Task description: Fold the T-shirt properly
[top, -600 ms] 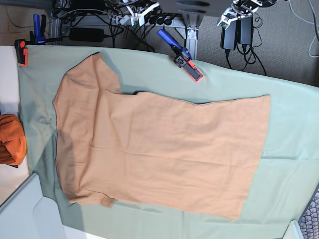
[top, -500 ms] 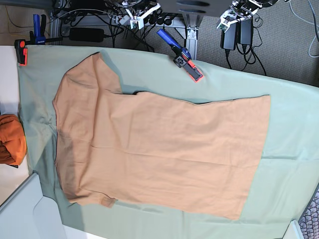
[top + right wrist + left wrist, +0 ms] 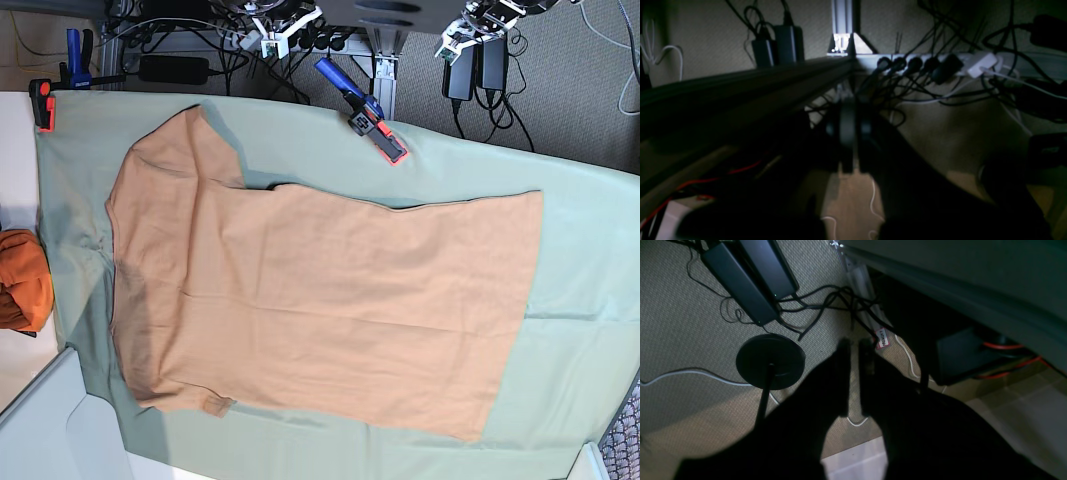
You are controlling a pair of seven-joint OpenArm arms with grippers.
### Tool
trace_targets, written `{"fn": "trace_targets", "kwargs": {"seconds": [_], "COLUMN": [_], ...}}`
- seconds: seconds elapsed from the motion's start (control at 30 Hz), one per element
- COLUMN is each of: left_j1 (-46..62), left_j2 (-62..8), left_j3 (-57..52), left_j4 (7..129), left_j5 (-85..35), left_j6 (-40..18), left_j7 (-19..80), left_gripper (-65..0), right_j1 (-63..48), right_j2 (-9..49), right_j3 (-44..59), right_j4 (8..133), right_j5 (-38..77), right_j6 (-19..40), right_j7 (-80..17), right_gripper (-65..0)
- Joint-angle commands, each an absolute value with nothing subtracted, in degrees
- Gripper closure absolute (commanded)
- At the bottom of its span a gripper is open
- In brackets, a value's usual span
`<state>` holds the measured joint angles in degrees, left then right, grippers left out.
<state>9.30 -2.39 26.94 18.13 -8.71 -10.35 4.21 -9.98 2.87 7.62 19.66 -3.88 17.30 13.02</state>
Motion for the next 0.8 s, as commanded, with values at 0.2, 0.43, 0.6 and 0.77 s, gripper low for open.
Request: {"fn": "trace_targets", "kwargs": {"seconds": [0.2, 0.43, 0.6, 0.77], "left_j1": [7.2, 4.4, 4.2, 5.2], "left_j2": [-2.7, -3.0, -3.0, -3.0], "left_j3": [26.9, 26.9, 26.9, 26.9], "left_j4": [18.4, 18.4, 18.4, 18.4], "left_j5": [-7.9, -7.9, -7.9, -8.4], "left_j6": [-11.1, -9.0, -9.0, -9.0], "left_j7": [4.9, 8.5, 8.6, 6.6], "left_gripper": [-8.4, -8.4, -8.4, -8.4], "right_j1": [-9.8, -7.7, -7.0, -8.1], "right_j2": [3.2, 3.5, 4.3, 5.1], "right_j3": [7.7, 7.7, 7.7, 7.7], "right_j4": [20.9, 20.8, 20.8, 20.9], "right_j5": [-3.6, -3.6, -3.6, -3.6], "right_j6": [12.7, 12.7, 12.9, 13.1], "right_j7": [13.7, 9.3, 8.7, 8.8], "right_gripper": [-3.9, -4.1, -4.1, -4.1]}}
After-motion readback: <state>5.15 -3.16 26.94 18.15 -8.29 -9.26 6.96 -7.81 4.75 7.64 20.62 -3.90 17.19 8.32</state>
